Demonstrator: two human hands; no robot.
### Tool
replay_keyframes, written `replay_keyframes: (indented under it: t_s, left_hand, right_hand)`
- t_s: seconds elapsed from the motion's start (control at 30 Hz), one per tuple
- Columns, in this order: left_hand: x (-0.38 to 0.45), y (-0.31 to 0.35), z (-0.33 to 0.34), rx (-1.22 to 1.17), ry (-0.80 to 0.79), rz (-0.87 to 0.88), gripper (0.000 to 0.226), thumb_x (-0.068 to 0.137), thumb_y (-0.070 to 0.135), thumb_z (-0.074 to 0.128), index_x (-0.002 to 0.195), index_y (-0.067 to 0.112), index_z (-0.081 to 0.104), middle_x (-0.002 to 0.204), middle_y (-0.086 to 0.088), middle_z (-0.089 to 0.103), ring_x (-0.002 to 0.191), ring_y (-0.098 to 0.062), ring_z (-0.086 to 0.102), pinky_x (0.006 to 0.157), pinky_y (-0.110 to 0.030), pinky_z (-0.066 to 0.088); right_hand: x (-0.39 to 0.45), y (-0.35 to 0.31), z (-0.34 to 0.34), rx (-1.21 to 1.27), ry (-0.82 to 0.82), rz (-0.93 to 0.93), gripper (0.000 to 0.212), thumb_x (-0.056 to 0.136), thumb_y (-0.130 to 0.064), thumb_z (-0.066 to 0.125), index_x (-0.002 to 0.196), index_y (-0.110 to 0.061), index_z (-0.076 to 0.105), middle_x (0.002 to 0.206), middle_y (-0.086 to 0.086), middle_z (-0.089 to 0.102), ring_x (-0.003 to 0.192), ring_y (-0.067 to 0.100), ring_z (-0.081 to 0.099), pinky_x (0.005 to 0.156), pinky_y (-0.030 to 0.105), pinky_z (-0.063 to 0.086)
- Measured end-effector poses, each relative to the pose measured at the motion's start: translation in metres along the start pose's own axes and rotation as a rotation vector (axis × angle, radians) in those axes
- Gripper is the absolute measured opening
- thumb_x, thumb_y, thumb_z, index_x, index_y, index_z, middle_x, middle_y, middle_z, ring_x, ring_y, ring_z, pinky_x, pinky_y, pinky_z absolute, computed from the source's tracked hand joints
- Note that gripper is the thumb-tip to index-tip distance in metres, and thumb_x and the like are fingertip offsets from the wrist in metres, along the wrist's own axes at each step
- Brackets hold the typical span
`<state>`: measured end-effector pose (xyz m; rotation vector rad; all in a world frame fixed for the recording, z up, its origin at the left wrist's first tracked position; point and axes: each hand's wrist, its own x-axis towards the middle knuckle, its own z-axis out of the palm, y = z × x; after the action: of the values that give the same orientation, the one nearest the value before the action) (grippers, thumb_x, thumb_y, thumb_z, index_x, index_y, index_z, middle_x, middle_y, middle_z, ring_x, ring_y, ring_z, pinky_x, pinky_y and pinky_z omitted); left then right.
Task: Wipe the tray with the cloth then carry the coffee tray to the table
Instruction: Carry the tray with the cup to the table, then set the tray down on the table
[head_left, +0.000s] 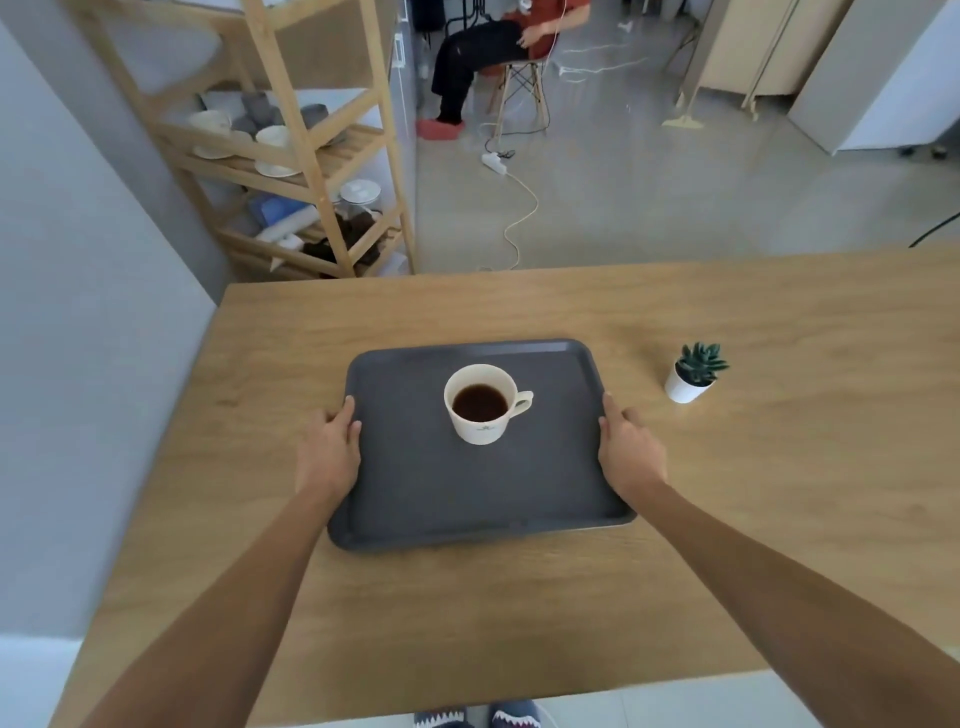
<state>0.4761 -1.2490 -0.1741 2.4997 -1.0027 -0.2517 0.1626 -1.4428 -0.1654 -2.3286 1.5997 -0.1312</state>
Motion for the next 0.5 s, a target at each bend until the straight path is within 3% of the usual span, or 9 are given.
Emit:
replay_keyframes:
  t_s: [0.27, 0.5]
  left_hand:
    - [0.003, -0.005, 0.009, 0.073, 0.055, 0.027, 0.043, 0.098, 0.022, 0.044, 0.140, 0.012, 0.048, 0.101, -0.020, 0.054, 0.081, -0.039, 0.057, 0.084, -0.048, 0.047]
    - [0.004, -0.008, 0.008, 0.130, 0.026, 0.031, 0.044, 0.100, 0.026, 0.039, 0.142, 0.016, 0.044, 0.109, -0.016, 0.055, 0.089, -0.035, 0.056, 0.093, -0.048, 0.039]
  right_hand:
    - [0.003, -0.003, 0.012, -0.029, 0.067, -0.011, 0.046, 0.102, -0.024, 0.033, 0.147, -0.016, 0.030, 0.117, 0.019, 0.054, 0.091, 0.043, 0.059, 0.065, 0.043, 0.047]
    - [0.002, -0.005, 0.011, -0.038, 0.063, -0.021, 0.046, 0.102, -0.024, 0.034, 0.147, -0.014, 0.030, 0.117, 0.019, 0.054, 0.095, 0.041, 0.058, 0.068, 0.042, 0.046]
